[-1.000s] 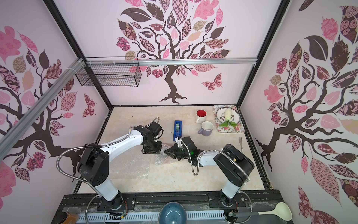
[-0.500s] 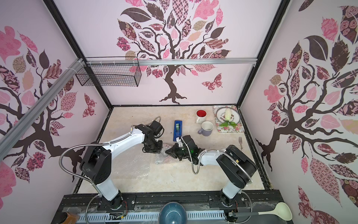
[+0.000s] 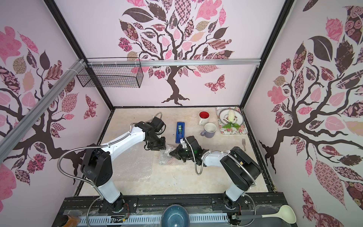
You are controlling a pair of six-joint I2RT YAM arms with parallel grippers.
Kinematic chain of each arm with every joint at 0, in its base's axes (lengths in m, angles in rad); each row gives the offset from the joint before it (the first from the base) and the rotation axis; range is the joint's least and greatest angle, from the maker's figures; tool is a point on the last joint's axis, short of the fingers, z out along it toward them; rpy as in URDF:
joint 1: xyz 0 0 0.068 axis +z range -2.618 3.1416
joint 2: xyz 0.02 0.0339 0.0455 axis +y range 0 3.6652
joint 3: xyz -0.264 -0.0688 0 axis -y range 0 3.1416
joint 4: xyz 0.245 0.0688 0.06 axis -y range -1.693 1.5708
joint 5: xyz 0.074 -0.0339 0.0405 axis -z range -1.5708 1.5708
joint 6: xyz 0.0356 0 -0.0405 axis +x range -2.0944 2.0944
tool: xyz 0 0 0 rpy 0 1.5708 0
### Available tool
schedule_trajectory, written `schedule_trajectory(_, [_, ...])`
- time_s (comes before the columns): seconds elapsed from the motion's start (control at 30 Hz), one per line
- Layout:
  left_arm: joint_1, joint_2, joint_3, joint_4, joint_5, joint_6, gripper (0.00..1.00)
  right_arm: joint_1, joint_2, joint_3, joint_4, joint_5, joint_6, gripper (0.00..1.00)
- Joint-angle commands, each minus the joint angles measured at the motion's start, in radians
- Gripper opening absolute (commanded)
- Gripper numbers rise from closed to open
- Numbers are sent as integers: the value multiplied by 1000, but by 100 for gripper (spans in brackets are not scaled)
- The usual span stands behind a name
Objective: Wrap mugs in bubble wrap
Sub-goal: Stick the tape on the bubble wrap.
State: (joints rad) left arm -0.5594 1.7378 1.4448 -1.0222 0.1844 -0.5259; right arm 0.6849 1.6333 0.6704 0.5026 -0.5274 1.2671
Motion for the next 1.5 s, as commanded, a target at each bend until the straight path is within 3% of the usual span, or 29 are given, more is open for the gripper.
schedule_trajectory(0.0, [14,-50,98,-12,10,-9,46,-6,22,11,-105,43,3,0])
schedule_trajectory(0.23, [8,-126,98,-28,60,-33,46,-6,20,14,-103,41,5,0])
schedule_trajectory(0.4, [-2,-186,-8,61,217,-55,10,-6,23,18,-103,41,9,0])
schedule_trajectory(0.5, [-10,-189,-78,129,286,-82,0,-7,25,21,-106,42,8,0])
schedule_trajectory(0.93, [-43,-83,-175,169,270,-64,0,-7,17,17,-112,47,11,0])
schedule_trajectory(1.47, [-56,-71,-255,178,287,-45,0,-4,22,21,-109,51,17,0])
